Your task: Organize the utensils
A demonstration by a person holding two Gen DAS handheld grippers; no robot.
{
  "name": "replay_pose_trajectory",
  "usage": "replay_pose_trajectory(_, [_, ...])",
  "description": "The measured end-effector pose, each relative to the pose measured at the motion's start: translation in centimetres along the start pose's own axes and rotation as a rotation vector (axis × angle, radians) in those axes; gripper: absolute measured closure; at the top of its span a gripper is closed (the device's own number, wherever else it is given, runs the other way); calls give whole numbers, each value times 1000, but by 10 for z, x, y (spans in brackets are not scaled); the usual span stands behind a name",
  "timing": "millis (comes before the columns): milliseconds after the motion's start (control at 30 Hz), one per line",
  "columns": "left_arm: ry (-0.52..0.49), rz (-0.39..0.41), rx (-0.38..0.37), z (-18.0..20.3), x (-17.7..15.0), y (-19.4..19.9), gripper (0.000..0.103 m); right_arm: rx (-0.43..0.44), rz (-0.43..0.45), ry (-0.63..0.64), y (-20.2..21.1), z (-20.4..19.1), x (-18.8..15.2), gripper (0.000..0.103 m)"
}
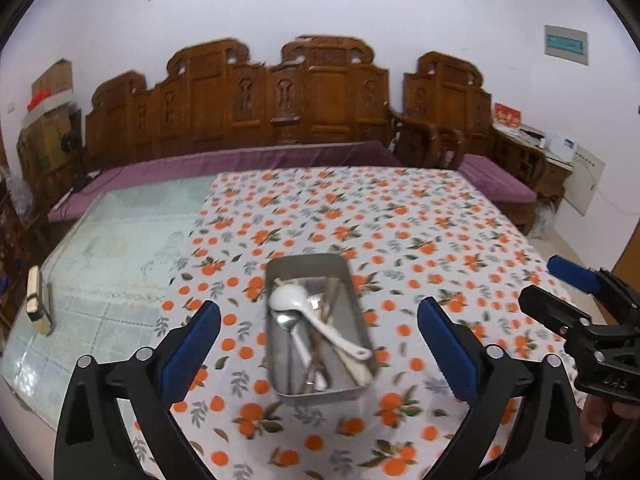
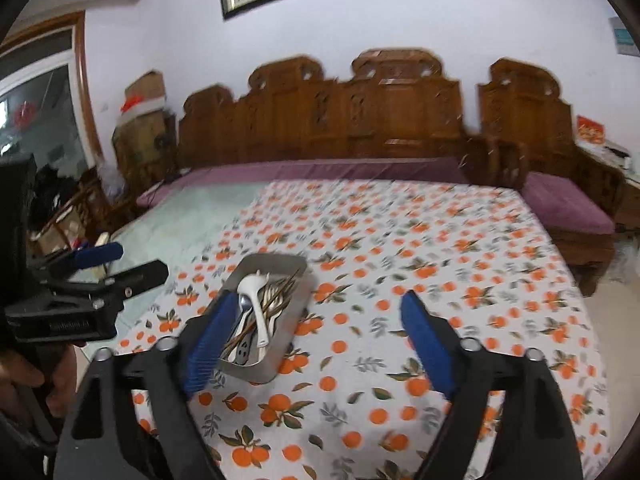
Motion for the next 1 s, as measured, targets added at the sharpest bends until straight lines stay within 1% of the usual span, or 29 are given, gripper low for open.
replay_pose_trajectory(133, [-19, 35, -14, 25, 12, 31, 8, -31, 68, -5, 44, 11, 14, 3])
replay_pose_trajectory(267, [-31, 74, 9, 39, 21, 60, 8, -80, 113, 1, 75, 19, 21, 3])
replay_pose_trajectory(400, [-3, 102, 5, 45, 23, 87, 8, -100, 143, -12, 97, 25, 23, 3])
replay_pose_trajectory(667, [8, 124, 17, 45, 21, 109, 8, -103, 161, -10, 111, 24, 24, 3])
replay_pose_trajectory(1000, [22, 141, 27, 40, 23, 114, 8, -101, 168, -12, 116, 22, 26, 3])
Point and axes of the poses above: each gripper's, at about its wrist camera, not at the fingertips, and y roughly against the way its jaws point, z to its right, x to its top, the point moved 10 cm from there along -y, roughly the way its jaws point, and after that the axes turned 3 degrees about z, right-handed, at the moved point
